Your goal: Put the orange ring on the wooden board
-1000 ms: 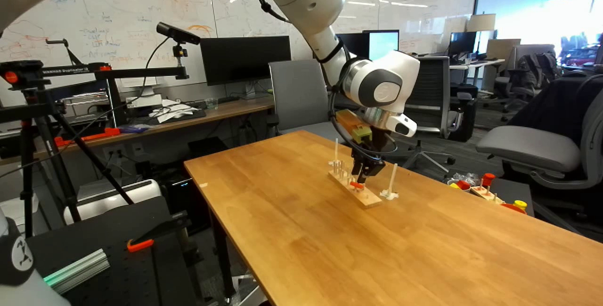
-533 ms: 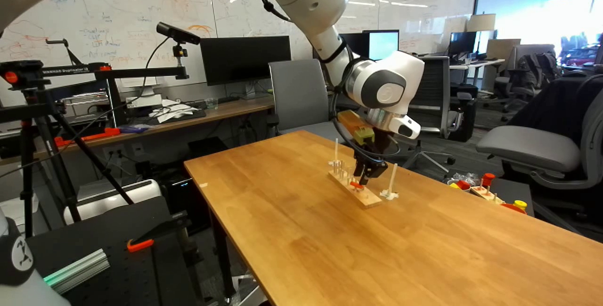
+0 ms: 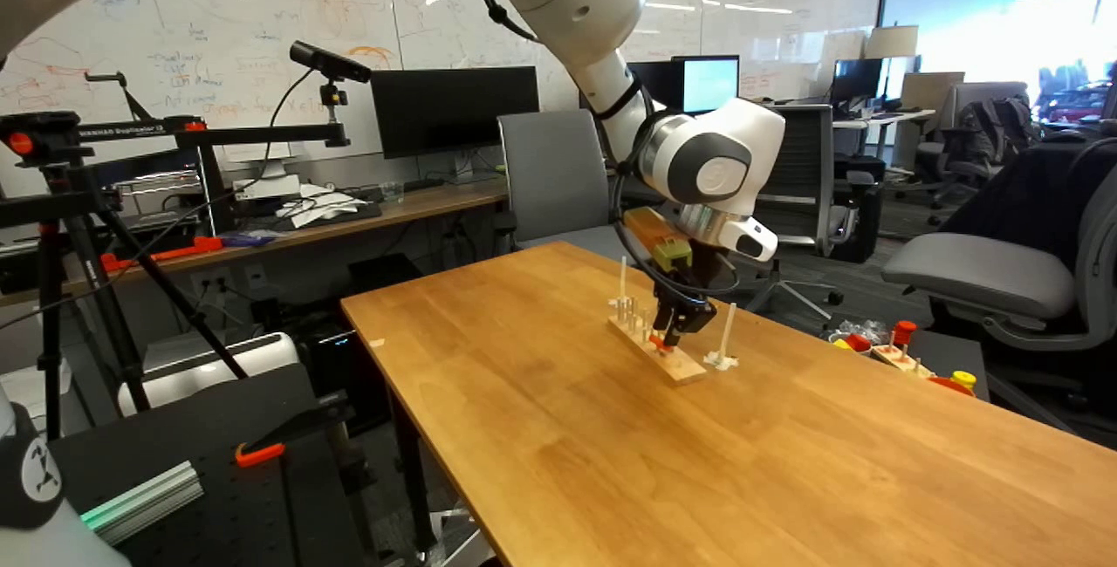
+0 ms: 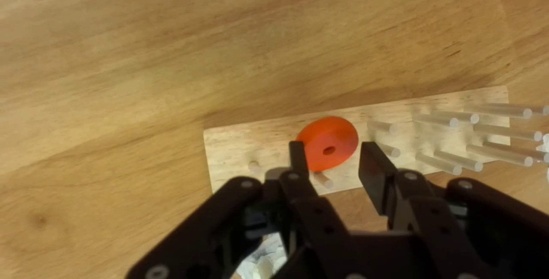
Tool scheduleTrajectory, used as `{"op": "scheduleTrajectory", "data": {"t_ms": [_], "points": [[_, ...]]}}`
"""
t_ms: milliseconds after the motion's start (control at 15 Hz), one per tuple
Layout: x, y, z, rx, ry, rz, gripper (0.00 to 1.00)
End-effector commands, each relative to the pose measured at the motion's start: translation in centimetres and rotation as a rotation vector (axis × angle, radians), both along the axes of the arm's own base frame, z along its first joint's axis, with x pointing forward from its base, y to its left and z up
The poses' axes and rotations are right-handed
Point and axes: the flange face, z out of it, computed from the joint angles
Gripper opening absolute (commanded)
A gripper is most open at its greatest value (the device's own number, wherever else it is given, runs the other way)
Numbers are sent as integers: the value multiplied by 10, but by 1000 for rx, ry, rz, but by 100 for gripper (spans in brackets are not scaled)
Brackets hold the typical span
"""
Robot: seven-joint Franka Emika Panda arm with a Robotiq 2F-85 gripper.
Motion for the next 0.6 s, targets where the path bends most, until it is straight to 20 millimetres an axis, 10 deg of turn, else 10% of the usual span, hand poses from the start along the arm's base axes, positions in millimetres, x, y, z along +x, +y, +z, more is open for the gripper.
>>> {"op": "scheduleTrajectory", "data": {"t_ms": [0,533], "points": [[-6,1,14,26,4,1,14],[-9,0,23,26,-1,3,14]]}}
